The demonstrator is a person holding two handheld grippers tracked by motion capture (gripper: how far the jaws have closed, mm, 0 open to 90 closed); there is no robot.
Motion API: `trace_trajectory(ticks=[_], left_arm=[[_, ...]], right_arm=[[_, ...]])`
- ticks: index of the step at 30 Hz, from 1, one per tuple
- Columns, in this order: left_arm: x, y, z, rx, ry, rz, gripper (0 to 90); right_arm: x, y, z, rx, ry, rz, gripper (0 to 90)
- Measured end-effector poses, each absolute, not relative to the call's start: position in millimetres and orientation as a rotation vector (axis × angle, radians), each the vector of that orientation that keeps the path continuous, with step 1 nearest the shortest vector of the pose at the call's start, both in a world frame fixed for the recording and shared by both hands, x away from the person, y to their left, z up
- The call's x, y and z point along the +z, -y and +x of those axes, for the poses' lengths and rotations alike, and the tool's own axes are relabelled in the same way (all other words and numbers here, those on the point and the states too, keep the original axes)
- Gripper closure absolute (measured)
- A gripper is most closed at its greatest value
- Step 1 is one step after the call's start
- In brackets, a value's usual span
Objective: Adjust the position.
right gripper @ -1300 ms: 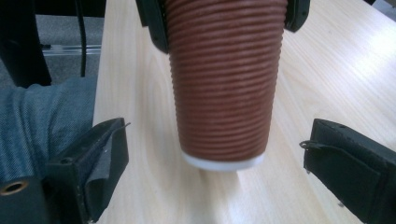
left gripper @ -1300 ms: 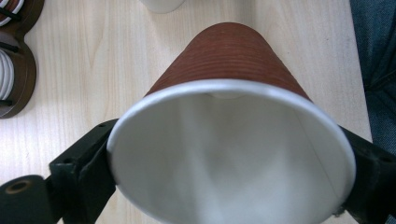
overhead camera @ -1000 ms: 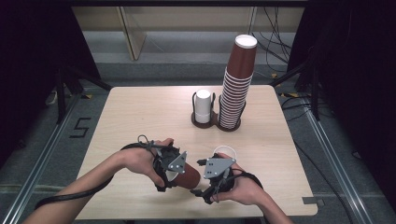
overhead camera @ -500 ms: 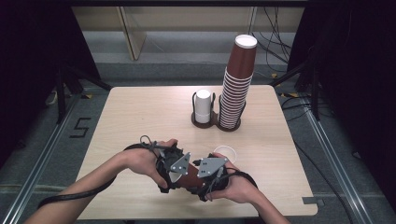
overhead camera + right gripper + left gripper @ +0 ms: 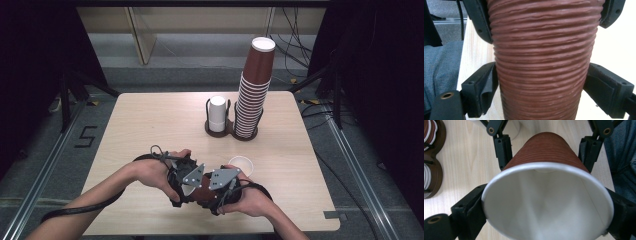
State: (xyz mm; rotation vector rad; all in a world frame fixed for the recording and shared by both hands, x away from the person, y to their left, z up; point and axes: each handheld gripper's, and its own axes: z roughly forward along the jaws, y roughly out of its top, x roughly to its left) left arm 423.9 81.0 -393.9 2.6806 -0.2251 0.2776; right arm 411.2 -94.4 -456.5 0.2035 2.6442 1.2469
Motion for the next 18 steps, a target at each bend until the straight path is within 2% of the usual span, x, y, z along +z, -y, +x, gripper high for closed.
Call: trace_trajectory(ticks=[18], left_arm=[[-391.9,-76.5,422.5,0.294,0.267,2.7,8.4]], right_arm=[[-459.8,90.4,407.9,1.268,-2.68,0.268,17.8]])
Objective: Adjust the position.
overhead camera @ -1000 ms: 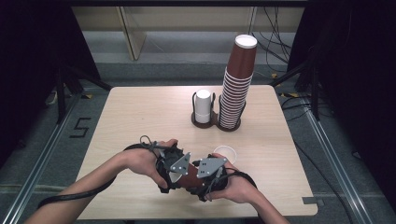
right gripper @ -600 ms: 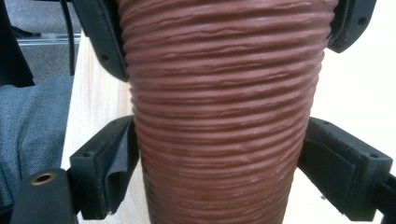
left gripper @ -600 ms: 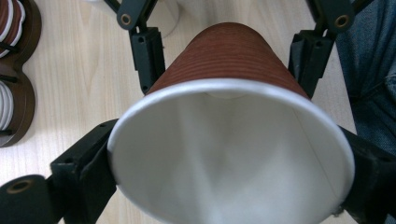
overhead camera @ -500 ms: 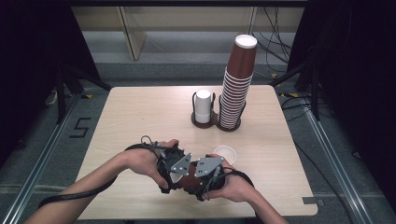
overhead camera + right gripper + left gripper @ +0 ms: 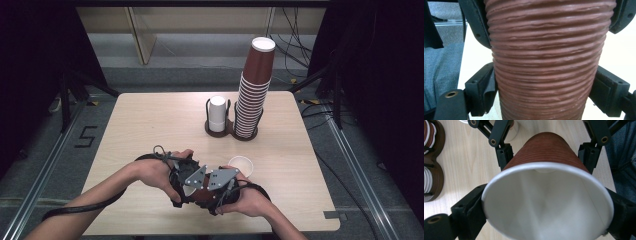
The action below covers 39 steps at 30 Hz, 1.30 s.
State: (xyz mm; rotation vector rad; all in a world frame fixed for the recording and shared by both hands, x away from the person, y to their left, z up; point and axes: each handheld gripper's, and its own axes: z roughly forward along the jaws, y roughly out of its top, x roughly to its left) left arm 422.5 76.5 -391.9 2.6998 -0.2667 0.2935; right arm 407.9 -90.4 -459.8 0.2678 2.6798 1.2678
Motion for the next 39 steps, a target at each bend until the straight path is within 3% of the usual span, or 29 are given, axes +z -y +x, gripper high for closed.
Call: trace_trajectory(ticks=[16,28,39], left_arm=[[-389.0,-74.7,421.7,0.315,0.292,2.689,8.1],[-391.2,-84.8,418.7,0.294,0.263,2.586,0.2],[-389.3,-98.4,416.9,0.325,0.204,2.53,0.0]], right_arm=[[-460.7,89.5,411.1,1.284,-2.638,0.192,19.2],[-462.3,95.9,403.8,1.311,-2.603,0.24,19.2],[-465.6,105.7,401.2,1.338,-2.579,0.272,19.2]])
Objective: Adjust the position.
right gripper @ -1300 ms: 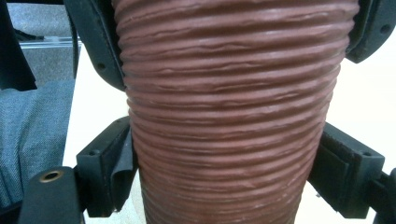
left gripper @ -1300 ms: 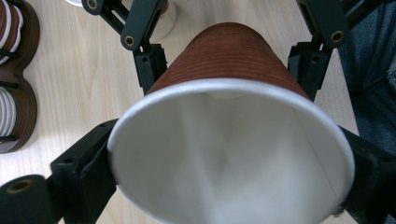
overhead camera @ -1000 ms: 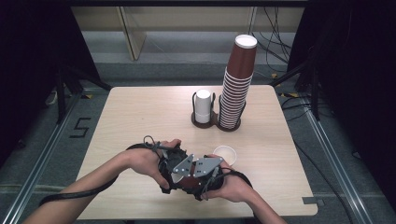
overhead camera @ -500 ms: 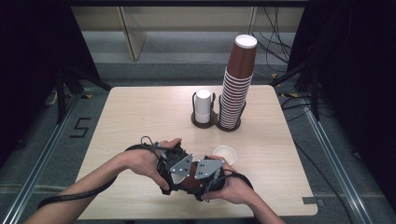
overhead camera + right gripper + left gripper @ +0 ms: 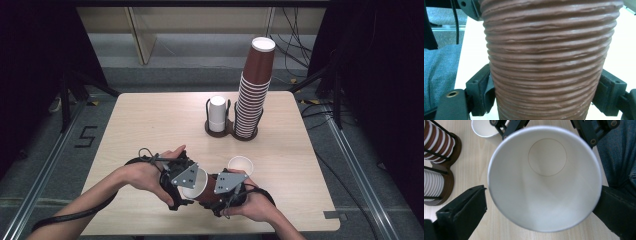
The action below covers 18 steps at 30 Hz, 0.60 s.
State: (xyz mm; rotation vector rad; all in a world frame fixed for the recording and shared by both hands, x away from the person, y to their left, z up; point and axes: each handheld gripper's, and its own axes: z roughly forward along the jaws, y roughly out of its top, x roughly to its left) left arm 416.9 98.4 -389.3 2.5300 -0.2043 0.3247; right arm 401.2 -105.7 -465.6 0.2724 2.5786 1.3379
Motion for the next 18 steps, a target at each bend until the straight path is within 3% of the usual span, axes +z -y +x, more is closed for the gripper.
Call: trace_trajectory(ticks=[18], left_arm=[[-390.4,-133.1,421.6,0.41,0.013,2.351,0.0]], right_arm=[[-456.1,127.2,402.1,1.493,-2.416,0.371,19.1]])
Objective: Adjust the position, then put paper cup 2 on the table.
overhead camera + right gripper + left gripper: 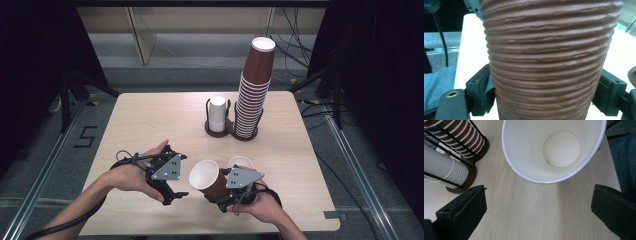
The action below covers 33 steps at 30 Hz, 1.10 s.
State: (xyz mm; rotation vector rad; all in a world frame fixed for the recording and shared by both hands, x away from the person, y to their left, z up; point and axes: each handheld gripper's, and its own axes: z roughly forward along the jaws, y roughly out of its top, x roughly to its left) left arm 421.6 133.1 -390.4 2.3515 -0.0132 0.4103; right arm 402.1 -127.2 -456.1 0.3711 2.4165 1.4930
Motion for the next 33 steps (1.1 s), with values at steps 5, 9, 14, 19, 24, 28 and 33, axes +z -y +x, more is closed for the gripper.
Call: trace_trajectory(ticks=[5,9,14,19,24,28,33], left_arm=[[-393.0,-134.1,425.0,0.414,-0.011,2.316,0.0],[-397.0,-134.5,426.8,0.42,-0.026,2.317,0.0],[-402.3,-137.1,426.7,0.427,-0.059,2.281,0.0],[-410.0,-138.8,426.6,0.418,-0.103,2.265,0.0],[-417.5,-138.3,427.4,0.414,-0.134,2.238,0.0],[-420.8,-138.5,426.9,0.417,-0.148,2.224,0.0],[-428.5,-137.8,424.9,0.429,-0.193,2.19,0.0]], right_arm=[[-454.6,132.4,403.2,1.492,-2.371,0.362,19.1],[-451.8,138.5,401.8,1.52,-2.342,0.415,19.1],[-441.9,148.2,404.9,1.542,-2.273,0.418,19.1],[-435.1,152.8,407.4,1.579,-2.232,0.47,19.0],[-431.4,152.8,408.2,1.611,-2.236,0.479,19.1],[-429.1,154.9,408.7,1.618,-2.213,0.47,19.1],[-423.3,158.0,408.9,1.625,-2.166,0.493,19.1]])
